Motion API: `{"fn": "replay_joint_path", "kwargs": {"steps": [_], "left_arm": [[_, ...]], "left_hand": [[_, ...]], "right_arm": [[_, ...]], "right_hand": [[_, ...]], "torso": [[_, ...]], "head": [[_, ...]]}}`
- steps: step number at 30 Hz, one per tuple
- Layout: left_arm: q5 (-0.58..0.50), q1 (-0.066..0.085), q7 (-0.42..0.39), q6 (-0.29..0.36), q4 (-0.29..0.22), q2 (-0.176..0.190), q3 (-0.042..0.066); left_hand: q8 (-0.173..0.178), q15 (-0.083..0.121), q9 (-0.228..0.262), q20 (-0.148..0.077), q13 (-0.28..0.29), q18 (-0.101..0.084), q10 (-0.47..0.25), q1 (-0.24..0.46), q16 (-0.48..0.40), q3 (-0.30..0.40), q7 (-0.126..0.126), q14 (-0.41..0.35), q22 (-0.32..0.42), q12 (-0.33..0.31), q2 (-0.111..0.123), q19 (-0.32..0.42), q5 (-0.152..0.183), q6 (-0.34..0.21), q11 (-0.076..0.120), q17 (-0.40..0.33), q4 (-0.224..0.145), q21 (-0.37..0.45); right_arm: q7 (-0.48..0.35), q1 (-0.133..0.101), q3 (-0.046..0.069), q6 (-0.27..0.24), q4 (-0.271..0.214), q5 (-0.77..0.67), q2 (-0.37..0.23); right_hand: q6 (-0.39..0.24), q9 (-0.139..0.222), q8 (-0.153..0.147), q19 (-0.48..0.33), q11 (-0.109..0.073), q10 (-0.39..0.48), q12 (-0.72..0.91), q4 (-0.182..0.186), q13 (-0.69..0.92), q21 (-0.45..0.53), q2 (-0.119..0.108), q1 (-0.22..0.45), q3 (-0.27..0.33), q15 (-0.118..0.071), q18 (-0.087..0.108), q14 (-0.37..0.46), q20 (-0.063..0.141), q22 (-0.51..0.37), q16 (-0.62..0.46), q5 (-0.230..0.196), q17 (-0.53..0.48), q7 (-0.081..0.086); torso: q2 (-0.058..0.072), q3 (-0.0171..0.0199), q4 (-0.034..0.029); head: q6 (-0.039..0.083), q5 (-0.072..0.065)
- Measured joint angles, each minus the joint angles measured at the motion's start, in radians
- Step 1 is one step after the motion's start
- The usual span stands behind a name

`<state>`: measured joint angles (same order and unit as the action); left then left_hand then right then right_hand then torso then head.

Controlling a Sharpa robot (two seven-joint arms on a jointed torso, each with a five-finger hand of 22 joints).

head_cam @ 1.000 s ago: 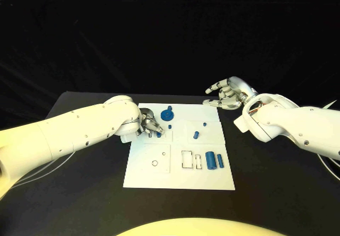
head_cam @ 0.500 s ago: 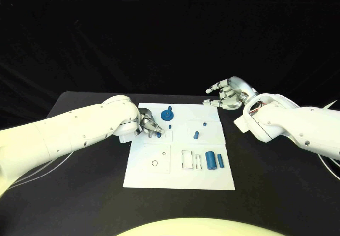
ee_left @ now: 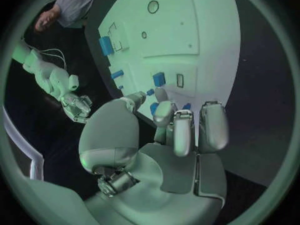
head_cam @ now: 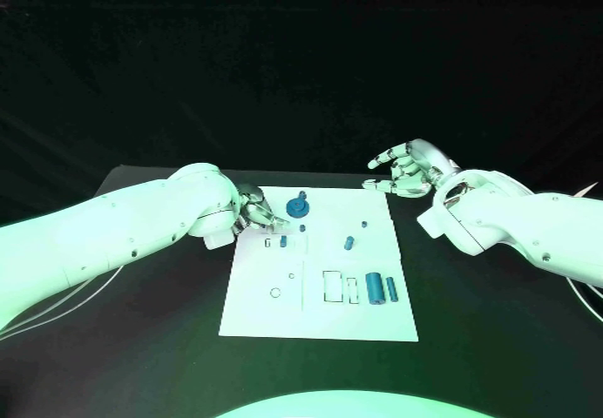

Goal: Assemble the parts on the task board

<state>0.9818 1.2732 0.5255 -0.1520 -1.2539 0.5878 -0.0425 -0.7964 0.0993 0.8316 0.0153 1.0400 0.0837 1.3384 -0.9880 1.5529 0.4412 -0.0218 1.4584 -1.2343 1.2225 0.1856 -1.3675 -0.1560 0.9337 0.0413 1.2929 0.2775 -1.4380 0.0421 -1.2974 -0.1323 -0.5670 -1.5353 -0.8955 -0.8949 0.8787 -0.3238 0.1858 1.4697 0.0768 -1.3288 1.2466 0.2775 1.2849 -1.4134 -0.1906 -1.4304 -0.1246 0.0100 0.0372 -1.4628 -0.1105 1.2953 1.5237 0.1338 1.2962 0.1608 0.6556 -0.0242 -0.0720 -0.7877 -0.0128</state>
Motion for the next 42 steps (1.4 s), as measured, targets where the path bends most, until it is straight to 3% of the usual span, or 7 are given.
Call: {"fn": "replay_joint_path", "kwargs": {"steps": [1,2,4,8,9,21,42], "left_arm": [[-0.001,0.002,-0.001,0.002,0.000,0.003,0.005],[-0.002,0.004,-0.002,0.004,0.000,0.006,0.010],[-0.007,0.010,-0.004,0.009,0.006,0.010,0.018],[-0.012,0.026,-0.010,0.012,0.043,0.008,0.027],[-0.012,0.028,-0.012,0.011,0.055,0.006,0.028],[0.022,0.038,-0.023,-0.024,0.195,-0.049,0.030],[0.052,0.032,-0.037,-0.103,0.313,-0.118,-0.003]], "left_hand": [[0.011,-0.005,0.000,0.006,-0.020,0.000,-0.007,-0.008,0.000,-0.018,0.001,0.004,0.016,-0.010,0.008,0.006,0.000,-0.016,-0.005,0.000,0.018,0.008],[0.062,-0.016,-0.003,0.018,-0.073,0.000,-0.049,-0.027,-0.001,-0.043,-0.035,0.007,0.047,-0.045,0.004,0.018,0.000,-0.054,-0.020,0.000,0.004,0.021],[0.106,-0.035,-0.015,0.030,-0.075,0.000,-0.076,-0.049,-0.001,-0.042,-0.043,0.003,0.056,-0.051,-0.003,0.030,0.000,-0.093,-0.036,0.000,0.004,0.027],[0.139,-0.036,-0.034,0.040,-0.075,0.000,-0.076,-0.068,-0.001,-0.043,-0.048,0.003,0.058,-0.055,-0.017,0.040,0.000,-0.098,-0.036,0.000,0.004,0.027],[0.149,-0.036,-0.036,0.041,-0.079,0.000,-0.086,-0.078,-0.001,-0.043,-0.048,0.003,0.059,-0.055,-0.016,0.041,0.000,-0.098,-0.047,0.000,0.004,0.035],[0.158,-0.036,-0.044,0.042,-0.085,0.000,-0.086,-0.089,-0.001,-0.043,-0.059,0.003,0.059,-0.055,-0.019,0.043,0.000,-0.108,-0.047,0.000,0.004,0.035],[0.170,-0.046,-0.057,0.048,-0.104,0.000,-0.093,-0.089,-0.001,-0.096,-0.059,0.013,0.082,-0.059,-0.019,0.048,0.000,-0.108,-0.054,0.000,0.011,0.046]], "right_arm": [[0.000,0.000,0.000,0.000,0.000,0.000,0.000],[0.000,0.000,0.000,0.000,0.001,0.000,-0.001],[0.000,0.000,0.000,0.000,0.002,0.000,-0.001],[0.000,0.000,0.000,0.000,0.003,0.000,-0.001],[0.000,0.000,0.000,0.000,0.003,0.000,-0.002],[0.001,0.000,0.000,0.001,0.003,0.000,-0.003],[0.000,0.000,0.000,0.001,0.004,-0.001,0.000]], "right_hand": [[0.000,0.000,0.000,0.000,0.000,0.000,0.000,0.000,0.000,0.000,0.000,0.000,0.000,0.000,0.000,0.000,0.000,0.000,0.000,0.000,0.000,0.000],[0.000,0.000,0.000,0.000,0.000,0.000,0.000,0.000,0.000,0.000,0.000,0.000,0.000,0.000,0.000,0.000,0.000,0.000,0.000,0.000,0.000,0.000],[0.000,0.000,0.000,0.000,0.000,0.000,0.000,0.000,0.000,0.000,0.000,0.000,0.000,0.000,0.000,0.000,0.000,0.000,0.000,0.000,0.000,0.000],[0.000,0.000,0.000,0.000,0.000,0.000,0.000,0.000,0.000,0.000,0.000,0.000,0.000,0.000,0.000,0.000,0.000,0.000,0.000,0.000,0.000,0.000],[0.000,0.000,0.000,0.000,0.000,0.000,0.000,0.000,0.000,0.000,0.000,0.000,0.000,0.000,0.000,0.000,0.000,0.000,0.000,0.000,0.000,0.000],[0.000,0.000,0.000,0.000,0.000,0.000,0.000,0.000,0.000,0.000,0.000,0.000,0.000,0.000,0.000,0.000,0.000,0.000,0.000,0.000,0.000,0.000],[0.000,0.000,0.000,0.000,0.000,0.000,0.000,0.000,0.000,0.000,0.000,0.000,0.000,0.000,0.000,0.000,0.000,0.000,0.000,0.000,0.000,0.000]], "torso": [[0.000,0.0000,0.0001],[0.000,0.0000,0.0002],[0.000,0.0000,0.0003],[0.002,0.0000,0.0010],[0.002,0.0000,0.0011],[0.004,-0.0020,0.0005],[0.007,-0.0045,0.0023]], "head": [[0.001,0.000],[0.003,0.001],[0.005,0.002],[0.013,0.005],[0.014,0.005],[0.016,0.009],[0.009,0.010]]}}
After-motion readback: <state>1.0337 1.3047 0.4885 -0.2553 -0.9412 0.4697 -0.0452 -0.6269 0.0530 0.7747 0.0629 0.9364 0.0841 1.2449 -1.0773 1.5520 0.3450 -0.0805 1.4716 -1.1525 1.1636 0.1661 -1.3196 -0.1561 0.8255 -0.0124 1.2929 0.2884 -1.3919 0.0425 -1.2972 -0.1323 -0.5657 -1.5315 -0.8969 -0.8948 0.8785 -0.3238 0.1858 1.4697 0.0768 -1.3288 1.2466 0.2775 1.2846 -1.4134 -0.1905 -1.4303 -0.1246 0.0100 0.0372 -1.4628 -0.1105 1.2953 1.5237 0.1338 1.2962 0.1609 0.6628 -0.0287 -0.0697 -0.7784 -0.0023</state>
